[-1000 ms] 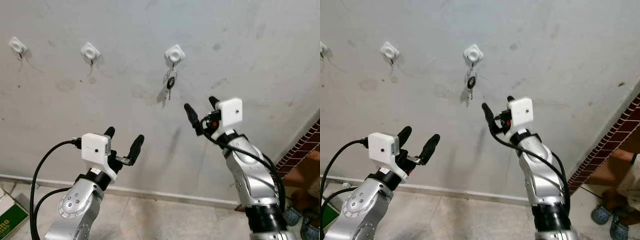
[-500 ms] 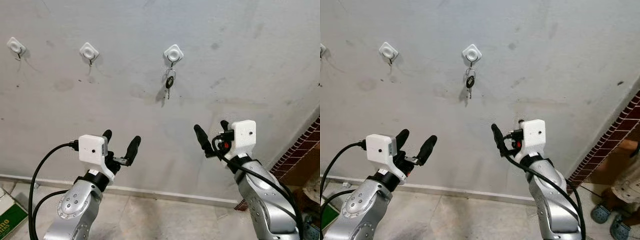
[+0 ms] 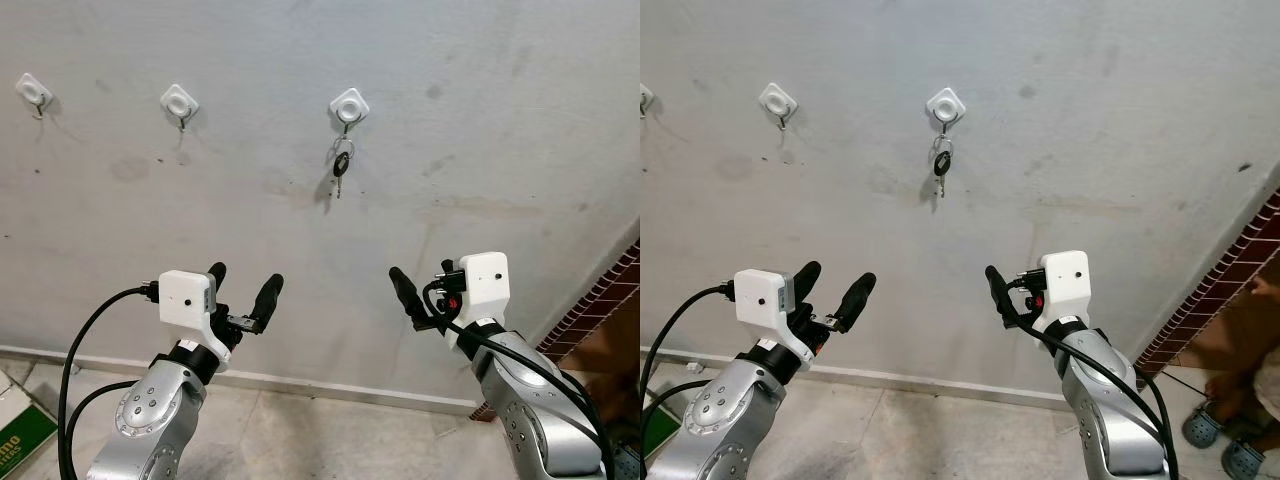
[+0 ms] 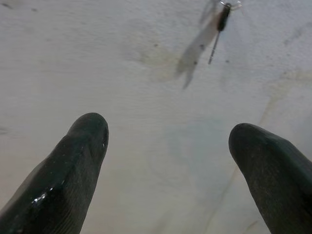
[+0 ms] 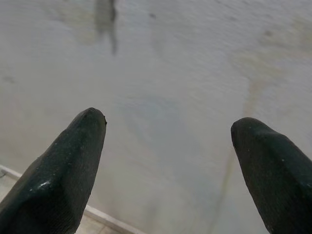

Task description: Hang keys on a hook

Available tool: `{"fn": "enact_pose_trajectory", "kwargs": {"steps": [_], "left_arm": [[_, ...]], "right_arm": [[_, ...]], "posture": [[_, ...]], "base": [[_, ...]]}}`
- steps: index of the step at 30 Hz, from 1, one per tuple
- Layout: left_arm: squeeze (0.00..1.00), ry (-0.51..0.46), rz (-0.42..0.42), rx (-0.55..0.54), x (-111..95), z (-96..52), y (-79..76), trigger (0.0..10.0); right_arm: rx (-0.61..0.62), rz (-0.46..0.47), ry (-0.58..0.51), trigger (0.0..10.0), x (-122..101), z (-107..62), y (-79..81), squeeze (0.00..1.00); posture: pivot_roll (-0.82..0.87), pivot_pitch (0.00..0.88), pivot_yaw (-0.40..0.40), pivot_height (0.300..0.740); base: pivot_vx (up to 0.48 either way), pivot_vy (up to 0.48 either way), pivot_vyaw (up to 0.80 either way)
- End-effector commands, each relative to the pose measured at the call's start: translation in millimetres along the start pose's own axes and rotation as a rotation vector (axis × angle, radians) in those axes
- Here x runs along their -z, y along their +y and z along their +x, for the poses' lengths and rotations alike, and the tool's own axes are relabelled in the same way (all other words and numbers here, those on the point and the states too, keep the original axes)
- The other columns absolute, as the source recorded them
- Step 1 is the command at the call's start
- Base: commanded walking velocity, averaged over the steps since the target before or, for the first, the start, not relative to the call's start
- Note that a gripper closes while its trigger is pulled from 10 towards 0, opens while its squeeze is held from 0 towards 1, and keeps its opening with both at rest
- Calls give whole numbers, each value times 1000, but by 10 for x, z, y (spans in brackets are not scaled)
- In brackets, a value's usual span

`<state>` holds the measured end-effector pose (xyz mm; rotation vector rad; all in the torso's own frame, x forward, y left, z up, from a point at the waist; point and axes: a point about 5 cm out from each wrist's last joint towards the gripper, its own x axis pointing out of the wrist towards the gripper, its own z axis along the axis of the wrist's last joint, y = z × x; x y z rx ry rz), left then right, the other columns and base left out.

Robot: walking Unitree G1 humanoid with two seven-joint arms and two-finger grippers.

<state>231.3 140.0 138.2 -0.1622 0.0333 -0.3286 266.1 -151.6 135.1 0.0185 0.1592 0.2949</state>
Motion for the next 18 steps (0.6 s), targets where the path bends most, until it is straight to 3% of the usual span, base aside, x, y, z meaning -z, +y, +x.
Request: {"fn": "enact_pose_trajectory", "kwargs": {"steps": [1, 7, 18], "left_arm": [[0, 9, 7, -6, -5, 0, 21, 10000], [0, 10, 7, -2, -5, 7, 17, 10000], [0, 16, 8, 6, 9, 16, 0, 10000]], "right_arm": [[-20, -14, -22, 10000, -75, 0, 47, 0], [-30, 22, -14, 10000, -76, 3, 52, 0], [-29, -3, -20, 10000, -106, 12, 47, 0]], "posture": [[79, 3, 5, 740], [79, 4, 6, 740], [77, 5, 7, 740]], "base": [[0, 322, 0], [0, 332, 0], [0, 336, 0]]}}
